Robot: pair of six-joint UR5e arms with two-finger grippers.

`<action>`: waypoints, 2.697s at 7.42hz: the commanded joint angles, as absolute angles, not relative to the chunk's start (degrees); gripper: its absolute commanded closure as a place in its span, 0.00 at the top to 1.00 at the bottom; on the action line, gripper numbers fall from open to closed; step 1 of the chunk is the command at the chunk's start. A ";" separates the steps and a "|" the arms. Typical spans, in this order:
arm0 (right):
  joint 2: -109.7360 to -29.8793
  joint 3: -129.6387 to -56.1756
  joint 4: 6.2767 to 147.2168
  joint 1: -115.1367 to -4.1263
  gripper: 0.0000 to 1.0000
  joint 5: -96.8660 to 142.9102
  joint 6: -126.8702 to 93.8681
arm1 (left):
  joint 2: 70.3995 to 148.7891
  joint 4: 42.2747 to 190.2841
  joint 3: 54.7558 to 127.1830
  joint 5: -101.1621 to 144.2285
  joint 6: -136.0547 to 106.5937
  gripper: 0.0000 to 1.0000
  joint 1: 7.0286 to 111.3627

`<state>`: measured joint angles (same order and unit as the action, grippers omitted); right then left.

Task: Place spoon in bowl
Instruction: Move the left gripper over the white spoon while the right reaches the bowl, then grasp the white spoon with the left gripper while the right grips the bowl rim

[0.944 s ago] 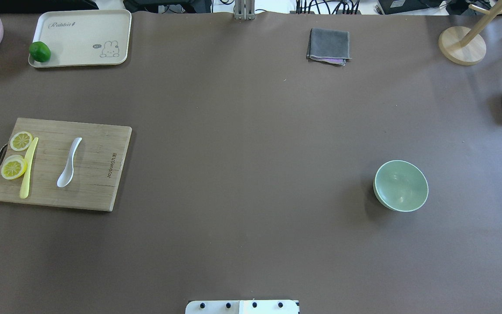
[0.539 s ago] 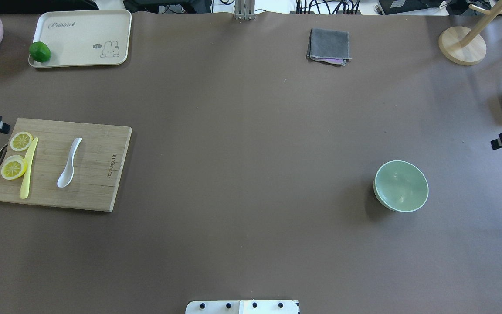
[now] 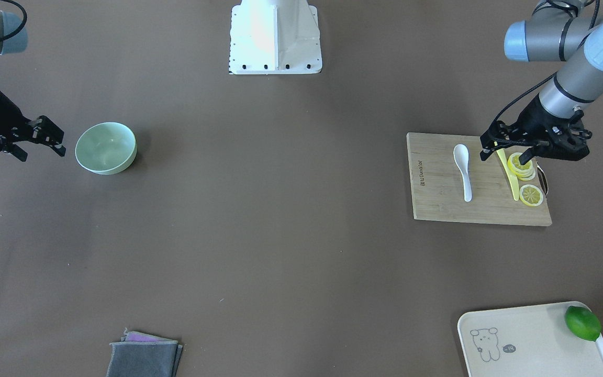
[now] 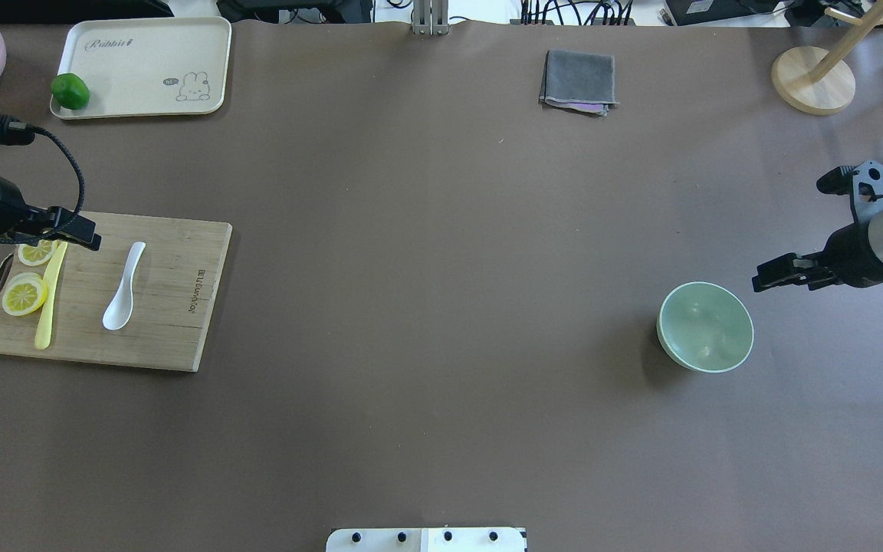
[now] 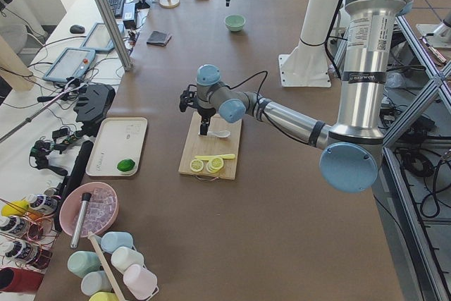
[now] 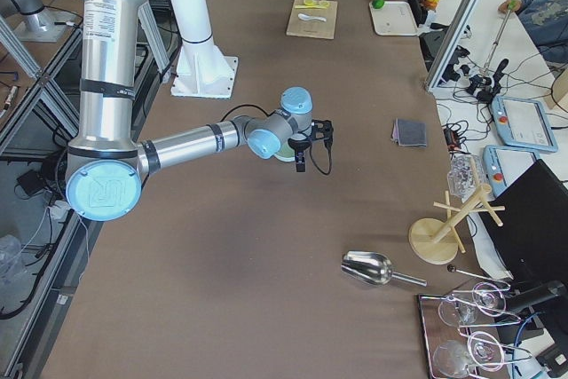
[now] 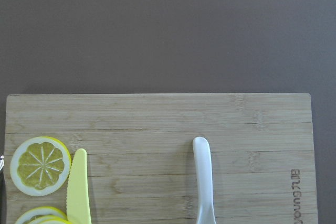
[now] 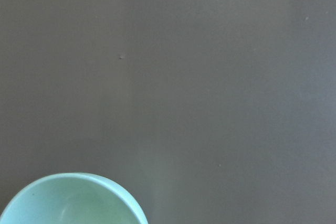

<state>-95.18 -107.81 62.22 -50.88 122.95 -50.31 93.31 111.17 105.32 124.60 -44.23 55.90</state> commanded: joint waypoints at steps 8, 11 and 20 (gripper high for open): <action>-91.95 -108.45 62.84 -44.21 0.00 121.64 -53.60 | 99.48 111.27 96.96 120.18 -48.24 0.90 50.04; -78.46 -108.11 69.73 -40.62 0.00 121.38 -64.90 | 100.28 111.18 95.89 118.48 -49.83 0.48 47.73; -60.47 -97.91 74.71 -29.01 0.00 109.96 -76.63 | 101.86 111.09 97.12 119.44 -50.10 0.00 47.72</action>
